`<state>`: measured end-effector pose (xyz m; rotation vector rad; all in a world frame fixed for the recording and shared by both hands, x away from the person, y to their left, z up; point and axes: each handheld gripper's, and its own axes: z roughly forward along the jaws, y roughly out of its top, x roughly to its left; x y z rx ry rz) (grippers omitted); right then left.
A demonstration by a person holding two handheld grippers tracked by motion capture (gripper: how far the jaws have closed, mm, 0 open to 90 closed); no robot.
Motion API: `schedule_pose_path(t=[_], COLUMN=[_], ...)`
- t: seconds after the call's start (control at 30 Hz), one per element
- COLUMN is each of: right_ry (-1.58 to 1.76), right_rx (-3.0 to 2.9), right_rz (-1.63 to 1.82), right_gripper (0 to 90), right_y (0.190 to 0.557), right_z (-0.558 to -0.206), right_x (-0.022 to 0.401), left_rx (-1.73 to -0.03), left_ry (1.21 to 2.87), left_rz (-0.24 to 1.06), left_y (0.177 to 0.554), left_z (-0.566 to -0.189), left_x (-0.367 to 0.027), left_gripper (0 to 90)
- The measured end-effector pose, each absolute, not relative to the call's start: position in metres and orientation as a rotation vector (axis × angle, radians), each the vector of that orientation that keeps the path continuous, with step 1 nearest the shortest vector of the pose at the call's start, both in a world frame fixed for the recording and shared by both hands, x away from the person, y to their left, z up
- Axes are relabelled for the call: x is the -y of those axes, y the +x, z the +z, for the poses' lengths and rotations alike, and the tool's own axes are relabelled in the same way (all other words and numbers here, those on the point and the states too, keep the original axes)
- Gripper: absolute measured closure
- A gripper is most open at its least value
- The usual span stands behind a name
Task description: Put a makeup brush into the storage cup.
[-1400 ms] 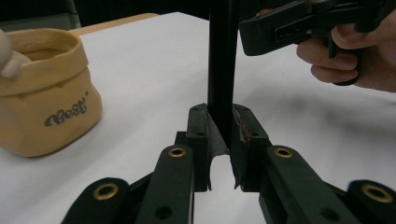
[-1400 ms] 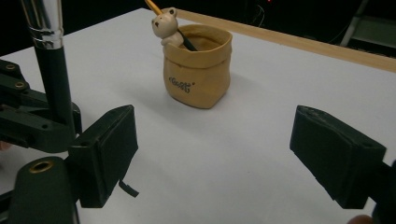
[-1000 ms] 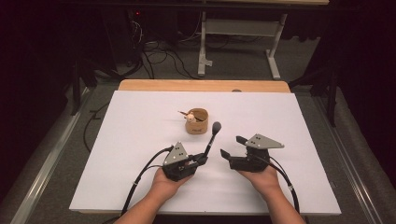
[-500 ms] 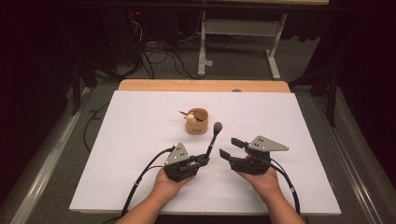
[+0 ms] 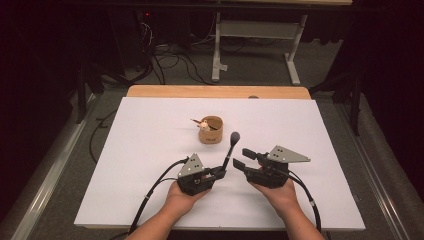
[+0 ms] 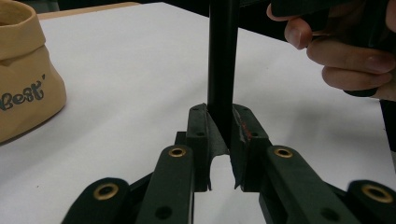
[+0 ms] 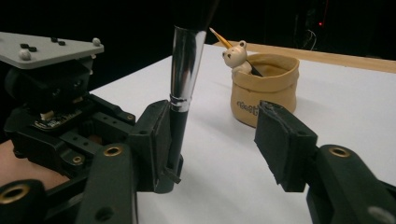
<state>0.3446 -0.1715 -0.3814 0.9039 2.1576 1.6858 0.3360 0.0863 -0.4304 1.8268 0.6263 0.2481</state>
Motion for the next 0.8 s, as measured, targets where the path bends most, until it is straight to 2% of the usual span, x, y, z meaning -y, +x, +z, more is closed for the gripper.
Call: schedule_pose_path(t=[0.8], right_ry=[0.867], right_rx=[-2.153], right_rz=[1.762], right_gripper=[61.4], right_y=[0.3446], right_z=[-0.3832], right_x=[0.1635], left_rx=[-0.603], left_ry=[1.850], left_rz=[0.210], left_y=[0.3317], left_z=[-0.4326], left_x=[-0.0781], left_gripper=[78.8])
